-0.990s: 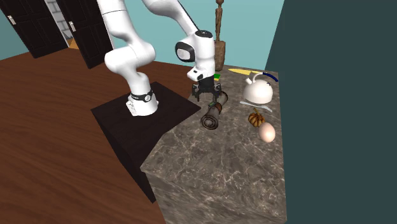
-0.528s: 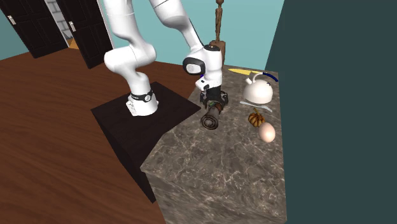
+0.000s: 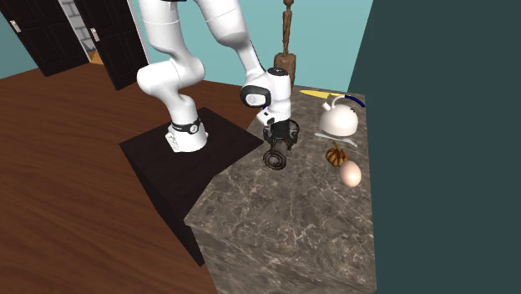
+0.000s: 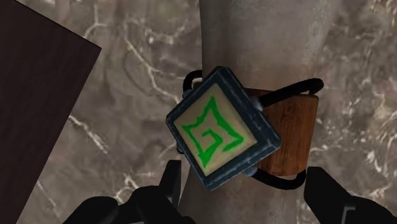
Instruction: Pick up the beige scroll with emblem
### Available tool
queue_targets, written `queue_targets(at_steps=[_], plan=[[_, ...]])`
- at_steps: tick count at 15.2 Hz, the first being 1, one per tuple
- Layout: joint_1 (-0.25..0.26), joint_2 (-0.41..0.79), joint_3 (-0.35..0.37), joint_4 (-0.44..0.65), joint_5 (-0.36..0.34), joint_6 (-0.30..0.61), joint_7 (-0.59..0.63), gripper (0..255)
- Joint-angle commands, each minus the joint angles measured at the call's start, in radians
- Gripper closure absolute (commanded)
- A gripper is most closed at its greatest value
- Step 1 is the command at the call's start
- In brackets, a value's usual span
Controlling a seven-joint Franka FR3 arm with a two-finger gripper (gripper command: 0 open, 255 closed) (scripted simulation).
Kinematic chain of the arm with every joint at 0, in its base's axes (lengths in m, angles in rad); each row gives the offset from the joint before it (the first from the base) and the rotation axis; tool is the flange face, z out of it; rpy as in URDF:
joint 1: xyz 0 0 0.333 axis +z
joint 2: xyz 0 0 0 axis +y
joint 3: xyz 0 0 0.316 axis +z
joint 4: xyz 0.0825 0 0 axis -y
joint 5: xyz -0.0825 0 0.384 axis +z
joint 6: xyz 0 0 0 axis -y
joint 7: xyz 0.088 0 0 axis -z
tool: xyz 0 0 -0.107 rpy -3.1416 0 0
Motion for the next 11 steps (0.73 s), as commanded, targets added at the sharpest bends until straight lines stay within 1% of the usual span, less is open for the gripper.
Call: queue_targets(at_steps=[1,9,11], plan=[[0.002,0.003,-0.003,0.001,-0.004,0.002,0.003,255],[0.003,0.004,-0.004,0.001,-0.007,0.002,0.005,255],[-0.026,-0.036,0.04,-0.003,0.067,-0.027,-0.048,255]])
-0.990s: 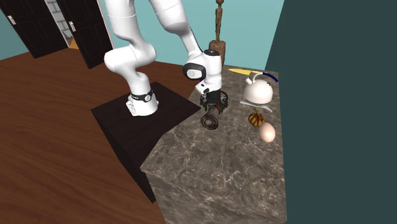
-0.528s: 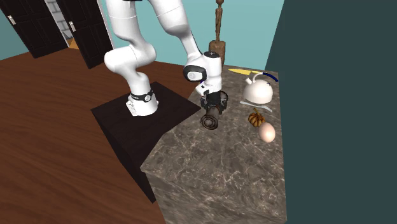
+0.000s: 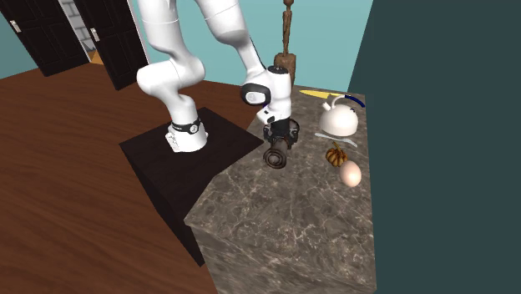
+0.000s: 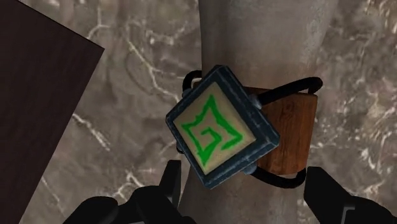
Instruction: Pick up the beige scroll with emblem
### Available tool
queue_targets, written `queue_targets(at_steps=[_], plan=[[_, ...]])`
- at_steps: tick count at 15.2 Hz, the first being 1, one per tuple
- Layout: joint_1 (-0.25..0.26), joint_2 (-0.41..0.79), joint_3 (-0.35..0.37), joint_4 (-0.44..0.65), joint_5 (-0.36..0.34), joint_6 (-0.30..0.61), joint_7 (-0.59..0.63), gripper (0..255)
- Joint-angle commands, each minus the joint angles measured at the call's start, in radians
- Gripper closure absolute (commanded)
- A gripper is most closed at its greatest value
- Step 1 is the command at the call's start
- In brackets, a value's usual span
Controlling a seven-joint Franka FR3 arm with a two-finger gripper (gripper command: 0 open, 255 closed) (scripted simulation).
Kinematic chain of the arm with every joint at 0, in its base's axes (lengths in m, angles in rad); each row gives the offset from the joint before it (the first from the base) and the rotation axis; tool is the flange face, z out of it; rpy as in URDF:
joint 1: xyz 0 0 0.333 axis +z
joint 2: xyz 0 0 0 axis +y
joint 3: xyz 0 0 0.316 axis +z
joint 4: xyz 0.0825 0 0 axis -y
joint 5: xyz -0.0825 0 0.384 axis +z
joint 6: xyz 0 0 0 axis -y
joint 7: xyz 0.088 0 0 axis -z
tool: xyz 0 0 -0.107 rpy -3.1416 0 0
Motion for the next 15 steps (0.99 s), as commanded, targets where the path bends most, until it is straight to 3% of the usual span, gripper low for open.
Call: queue_targets(at_steps=[1,8,13,15], plan=[[-0.019,-0.032,0.032,-0.003,0.063,-0.023,-0.044,255],[-0.024,-0.175,0.078,0.001,0.283,-0.144,-0.198,255],[0.001,-0.267,0.061,0.013,0.368,-0.237,-0.257,255],[0.003,-0.269,0.06,0.014,0.369,-0.24,-0.258,255]])
